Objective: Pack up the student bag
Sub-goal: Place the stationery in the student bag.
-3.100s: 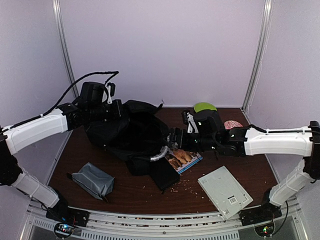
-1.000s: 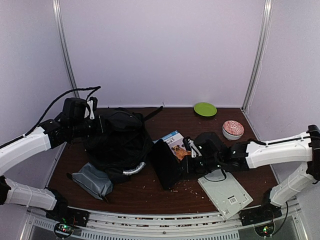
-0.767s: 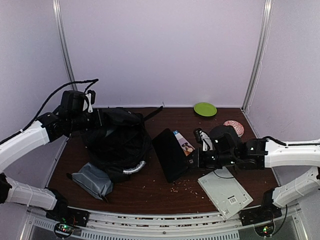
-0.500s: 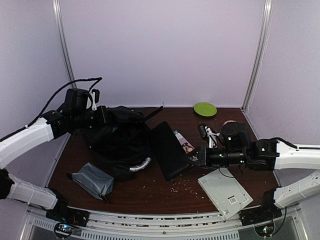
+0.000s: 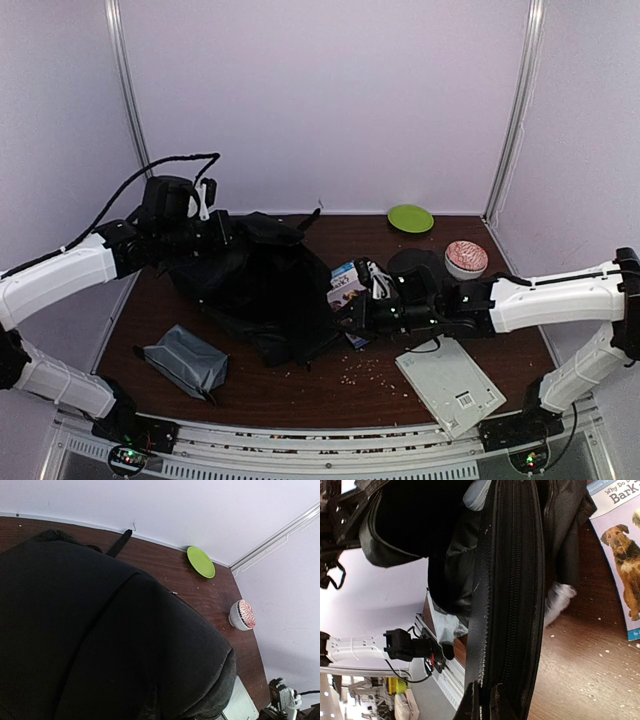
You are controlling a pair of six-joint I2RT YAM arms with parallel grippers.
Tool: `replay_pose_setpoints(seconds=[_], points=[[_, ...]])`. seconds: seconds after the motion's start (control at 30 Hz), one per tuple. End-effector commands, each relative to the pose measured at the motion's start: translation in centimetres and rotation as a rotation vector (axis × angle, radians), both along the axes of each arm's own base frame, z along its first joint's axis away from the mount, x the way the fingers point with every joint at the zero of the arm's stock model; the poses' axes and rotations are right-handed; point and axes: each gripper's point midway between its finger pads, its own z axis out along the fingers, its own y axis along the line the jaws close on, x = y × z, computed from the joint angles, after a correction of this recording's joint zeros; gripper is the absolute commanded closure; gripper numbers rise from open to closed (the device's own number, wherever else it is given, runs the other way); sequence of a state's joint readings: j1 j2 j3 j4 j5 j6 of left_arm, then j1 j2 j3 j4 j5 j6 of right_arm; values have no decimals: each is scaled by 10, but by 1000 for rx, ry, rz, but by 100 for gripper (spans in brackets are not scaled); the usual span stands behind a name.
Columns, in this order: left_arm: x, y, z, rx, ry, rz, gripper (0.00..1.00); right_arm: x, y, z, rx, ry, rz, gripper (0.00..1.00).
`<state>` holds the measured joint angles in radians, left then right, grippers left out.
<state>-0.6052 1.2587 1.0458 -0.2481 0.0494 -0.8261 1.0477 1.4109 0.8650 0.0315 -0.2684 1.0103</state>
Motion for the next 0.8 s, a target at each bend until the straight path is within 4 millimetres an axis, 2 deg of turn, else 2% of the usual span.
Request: replay_pose_setpoints(seconds=[0.0, 0.1, 0.4, 0.6, 0.77], points=[[-11, -30, 78, -190, -168, -87, 100, 35, 33, 81, 318, -68, -61, 100], [-19, -32, 80, -196, -173, -94, 100, 51, 43, 89, 382, -48, -85, 100], [-33, -39, 80, -284, -154, -103, 100, 105, 74, 67, 534, 60, -203, 100], [-39, -56, 86, -382, -145, -121, 100, 137, 84, 64, 610, 30, -302, 100], [-36, -66, 89, -439, -138, -116, 100, 158, 85, 57, 655, 18, -398, 100]])
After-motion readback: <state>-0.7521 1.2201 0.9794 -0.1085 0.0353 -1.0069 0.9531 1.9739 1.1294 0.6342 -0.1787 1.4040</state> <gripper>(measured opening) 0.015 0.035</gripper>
